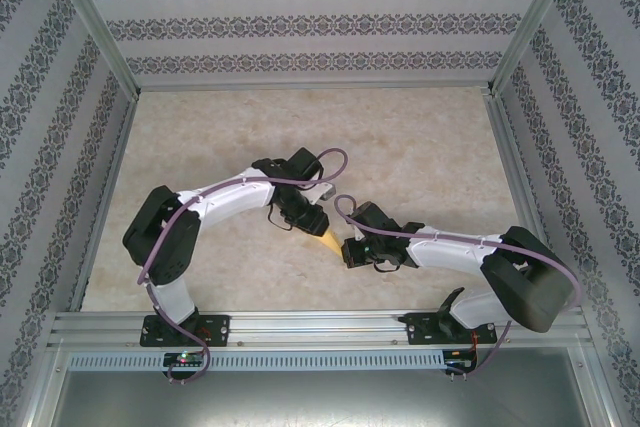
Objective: Fold a paper plane with a square sheet of paper (pick it up from the middle)
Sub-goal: Fold the wing for the fifth time at the center of the table.
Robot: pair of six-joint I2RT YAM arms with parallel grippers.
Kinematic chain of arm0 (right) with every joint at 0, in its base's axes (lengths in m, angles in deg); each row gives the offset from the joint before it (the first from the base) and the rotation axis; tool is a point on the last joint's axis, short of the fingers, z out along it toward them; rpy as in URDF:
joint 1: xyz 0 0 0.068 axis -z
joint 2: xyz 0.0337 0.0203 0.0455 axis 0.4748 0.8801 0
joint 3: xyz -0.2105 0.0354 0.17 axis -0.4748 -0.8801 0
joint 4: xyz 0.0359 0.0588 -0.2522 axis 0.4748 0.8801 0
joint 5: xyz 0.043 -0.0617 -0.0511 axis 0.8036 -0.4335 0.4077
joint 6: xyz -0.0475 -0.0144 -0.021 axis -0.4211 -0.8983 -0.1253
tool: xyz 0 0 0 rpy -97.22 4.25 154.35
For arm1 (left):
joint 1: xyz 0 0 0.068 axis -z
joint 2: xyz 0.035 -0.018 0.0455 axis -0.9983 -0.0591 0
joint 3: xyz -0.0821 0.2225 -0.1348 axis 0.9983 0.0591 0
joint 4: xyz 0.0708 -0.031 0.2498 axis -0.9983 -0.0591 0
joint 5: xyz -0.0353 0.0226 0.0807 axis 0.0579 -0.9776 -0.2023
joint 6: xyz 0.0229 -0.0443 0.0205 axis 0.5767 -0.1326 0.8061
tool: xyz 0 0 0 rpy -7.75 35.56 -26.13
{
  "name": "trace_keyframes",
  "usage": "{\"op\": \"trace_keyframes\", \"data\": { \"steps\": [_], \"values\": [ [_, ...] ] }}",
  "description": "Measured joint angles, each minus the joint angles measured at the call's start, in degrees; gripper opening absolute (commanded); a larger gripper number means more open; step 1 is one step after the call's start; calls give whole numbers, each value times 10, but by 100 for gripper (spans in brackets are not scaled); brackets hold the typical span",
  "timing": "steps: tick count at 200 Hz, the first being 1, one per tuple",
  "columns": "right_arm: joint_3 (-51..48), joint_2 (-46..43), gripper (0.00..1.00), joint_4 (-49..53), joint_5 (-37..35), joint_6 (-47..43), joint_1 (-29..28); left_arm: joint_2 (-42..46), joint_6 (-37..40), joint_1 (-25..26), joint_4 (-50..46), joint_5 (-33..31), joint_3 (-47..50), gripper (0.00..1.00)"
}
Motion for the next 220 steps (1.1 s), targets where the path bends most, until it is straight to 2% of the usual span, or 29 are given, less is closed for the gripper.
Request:
{"op": "trace_keyframes", "data": {
  "steps": [57,220],
  "values": [
    [-2,-2,1,-2,0,2,0,-48,-2,0,34,0,1,32],
    [-12,-9,2,-14,0,4,0,-84,-2,0,77,-2,-7,32]
  ]
}}
